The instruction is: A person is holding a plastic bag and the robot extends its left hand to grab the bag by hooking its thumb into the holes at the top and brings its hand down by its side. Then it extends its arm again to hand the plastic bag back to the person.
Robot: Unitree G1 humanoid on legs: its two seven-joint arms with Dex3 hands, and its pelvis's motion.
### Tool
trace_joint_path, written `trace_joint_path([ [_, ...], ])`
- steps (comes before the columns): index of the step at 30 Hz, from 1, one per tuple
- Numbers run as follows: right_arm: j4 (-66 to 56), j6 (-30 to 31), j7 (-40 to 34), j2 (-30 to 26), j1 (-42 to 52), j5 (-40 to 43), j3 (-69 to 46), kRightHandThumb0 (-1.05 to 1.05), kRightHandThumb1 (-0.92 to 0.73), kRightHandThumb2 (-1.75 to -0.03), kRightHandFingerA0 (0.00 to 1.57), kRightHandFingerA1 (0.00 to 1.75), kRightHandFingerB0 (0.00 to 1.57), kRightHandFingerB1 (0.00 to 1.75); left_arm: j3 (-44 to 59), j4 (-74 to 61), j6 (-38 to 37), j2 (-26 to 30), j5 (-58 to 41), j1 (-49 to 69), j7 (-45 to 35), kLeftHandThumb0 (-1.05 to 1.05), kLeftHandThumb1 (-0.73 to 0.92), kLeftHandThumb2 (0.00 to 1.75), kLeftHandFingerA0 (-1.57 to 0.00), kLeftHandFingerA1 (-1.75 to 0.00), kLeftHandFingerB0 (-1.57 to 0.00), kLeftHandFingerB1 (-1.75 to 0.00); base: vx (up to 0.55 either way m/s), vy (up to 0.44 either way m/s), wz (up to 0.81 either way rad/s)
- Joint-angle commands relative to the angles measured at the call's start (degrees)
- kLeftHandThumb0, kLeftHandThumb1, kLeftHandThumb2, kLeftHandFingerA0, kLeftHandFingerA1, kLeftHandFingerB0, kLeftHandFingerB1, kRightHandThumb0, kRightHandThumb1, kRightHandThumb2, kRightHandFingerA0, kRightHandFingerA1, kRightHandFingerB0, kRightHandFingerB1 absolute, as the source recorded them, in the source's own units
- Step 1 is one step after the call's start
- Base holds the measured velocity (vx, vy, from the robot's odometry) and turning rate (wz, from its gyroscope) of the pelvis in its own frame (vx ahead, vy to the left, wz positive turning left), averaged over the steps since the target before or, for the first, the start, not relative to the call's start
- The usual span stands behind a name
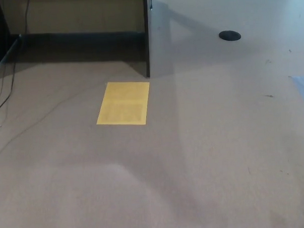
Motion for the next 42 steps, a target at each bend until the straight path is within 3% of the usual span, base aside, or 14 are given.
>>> trace_joint_path([
  [1, 2.8, -9.6, -2.8, -3.3, -1.4, -1.7, 0.9, -0.32, -0.68, -0.61, 0.80, 0.52, 0.66, 0.46, -0.1, 2.5, -16.2, 4.0, 3.6, -0.6, 9.4, -0.27, 0.53, 0.56, -0.38, -0.40, -0.26, -0.30, 0.00, 0.000, 0.00],
  [18, 6.7, -13.2, -4.5, -3.3, -1.7, -2.1, 2.3, -0.31, -0.67, -0.60, 0.82, 0.52, 0.66, 0.46, -1.9, 8.3, -20.6, 5.0, 5.1, -0.9, 12.9, -0.30, 0.52, 0.56, -0.39, -0.40, -0.28, -0.30, 0.00, 0.000, 0.00],
  [21, 6.9, -14.3, -4.4, -3.5, -0.6, -2.1, 2.5, -0.31, -0.68, -0.60, 0.81, 0.52, 0.67, 0.47, -1.5, 7.9, -24.1, 4.5, 5.1, 0.5, 15.4, -0.33, 0.50, 0.56, -0.32, -0.36, -0.28, -0.31, 0.00, 0.000, 0.00],
  [24, 6.9, -14.3, -5.1, -3.6, -1.1, -3.1, 3.5, -0.31, -0.68, -0.61, 0.83, 0.53, 0.68, 0.46, -0.5, 5.8, -28.1, 4.5, 3.9, 1.3, 15.3, -0.33, 0.51, 0.56, -0.34, -0.35, -0.27, -0.30, 0.00, 0.000, 0.00],
  [25, 6.7, -13.6, -5.0, -3.3, -1.2, -2.9, 3.4, -0.32, -0.68, -0.61, 0.83, 0.53, 0.69, 0.46, -0.4, 2.6, -29.7, 5.0, 6.0, 1.6, 18.6, -0.45, 0.40, 0.67, -0.36, -0.46, -0.27, -0.40, 0.00, 0.000, 0.00],
  [31, 7.1, -13.1, -5.6, -3.4, -2.0, -3.3, 3.9, -0.31, -0.68, -0.61, 0.82, 0.51, 0.67, 0.45, 2.9, -15.4, -30.5, 4.7, 4.8, 3.9, 17.2, -0.44, 0.38, 0.64, -0.32, -0.40, -0.28, -0.38, 0.00, 0.000, 0.00],
  [32, 7.0, -13.4, -5.3, -3.4, -1.8, -3.2, 3.9, -0.31, -0.68, -0.61, 0.80, 0.51, 0.67, 0.45, 4.2, -24.7, -28.7, 4.4, 3.3, 5.3, 15.4, -0.50, 0.40, 0.65, -0.31, -0.40, -0.30, -0.39, 0.00, 0.000, 0.00],
  [33, 6.8, -13.5, -5.2, -3.4, -1.7, -3.2, 4.0, -0.32, -0.68, -0.61, 0.80, 0.51, 0.66, 0.45, 5.1, -30.5, -27.5, 4.4, 2.8, 6.0, 14.4, -0.42, 0.48, 0.55, -0.34, -0.35, -0.31, -0.31, 0.00, 0.000, 0.00],
  [42, 7.4, -13.9, -4.8, -3.5, -1.7, -3.1, 4.3, -0.31, -0.68, -0.61, 0.81, 0.52, 0.66, 0.45, 7.1, -59.4, -19.1, 4.6, 3.4, 2.1, 8.9, -0.46, 0.51, 0.57, -0.32, -0.34, -0.29, -0.31, 0.00, 0.000, 0.00],
])
